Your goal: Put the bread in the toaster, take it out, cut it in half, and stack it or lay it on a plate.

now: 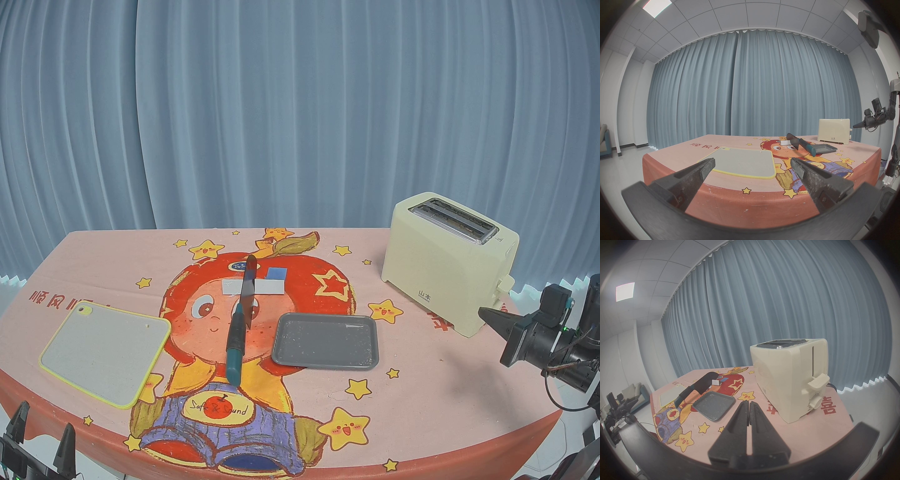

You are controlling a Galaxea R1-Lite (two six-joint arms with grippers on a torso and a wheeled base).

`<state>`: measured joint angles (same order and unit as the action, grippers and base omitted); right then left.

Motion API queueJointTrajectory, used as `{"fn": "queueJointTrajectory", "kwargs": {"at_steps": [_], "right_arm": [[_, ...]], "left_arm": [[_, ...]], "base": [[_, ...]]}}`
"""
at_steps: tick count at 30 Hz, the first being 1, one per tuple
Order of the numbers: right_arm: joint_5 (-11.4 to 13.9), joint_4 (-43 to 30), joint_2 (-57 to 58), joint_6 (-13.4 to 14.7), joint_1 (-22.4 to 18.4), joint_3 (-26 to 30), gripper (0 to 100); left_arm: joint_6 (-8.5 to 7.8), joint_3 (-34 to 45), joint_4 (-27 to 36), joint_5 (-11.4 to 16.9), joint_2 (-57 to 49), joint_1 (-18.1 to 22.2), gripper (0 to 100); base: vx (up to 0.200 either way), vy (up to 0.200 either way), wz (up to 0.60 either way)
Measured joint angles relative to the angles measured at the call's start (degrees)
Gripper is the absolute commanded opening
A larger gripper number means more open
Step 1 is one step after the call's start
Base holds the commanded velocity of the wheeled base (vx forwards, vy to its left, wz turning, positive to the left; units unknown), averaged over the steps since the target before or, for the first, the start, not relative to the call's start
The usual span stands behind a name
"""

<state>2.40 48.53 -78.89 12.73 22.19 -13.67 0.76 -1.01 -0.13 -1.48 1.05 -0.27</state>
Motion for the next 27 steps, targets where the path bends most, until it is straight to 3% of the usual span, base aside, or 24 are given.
{"fn": "queueJointTrajectory", "kwargs": {"at_steps": [11,27], "right_arm": [[-3.8,0.0,-1.2,0.1,-1.0,0.2,0],[-3.9,0.0,-2.7,0.4,-3.3,0.6,0]], "left_arm": [[-0.07,0.0,0.0,0.0,0.0,0.0,100],[-0.07,0.0,0.0,0.0,0.0,0.0,100]], "base": [[0.000,0.000,0.00],[0.000,0.000,0.00]]}}
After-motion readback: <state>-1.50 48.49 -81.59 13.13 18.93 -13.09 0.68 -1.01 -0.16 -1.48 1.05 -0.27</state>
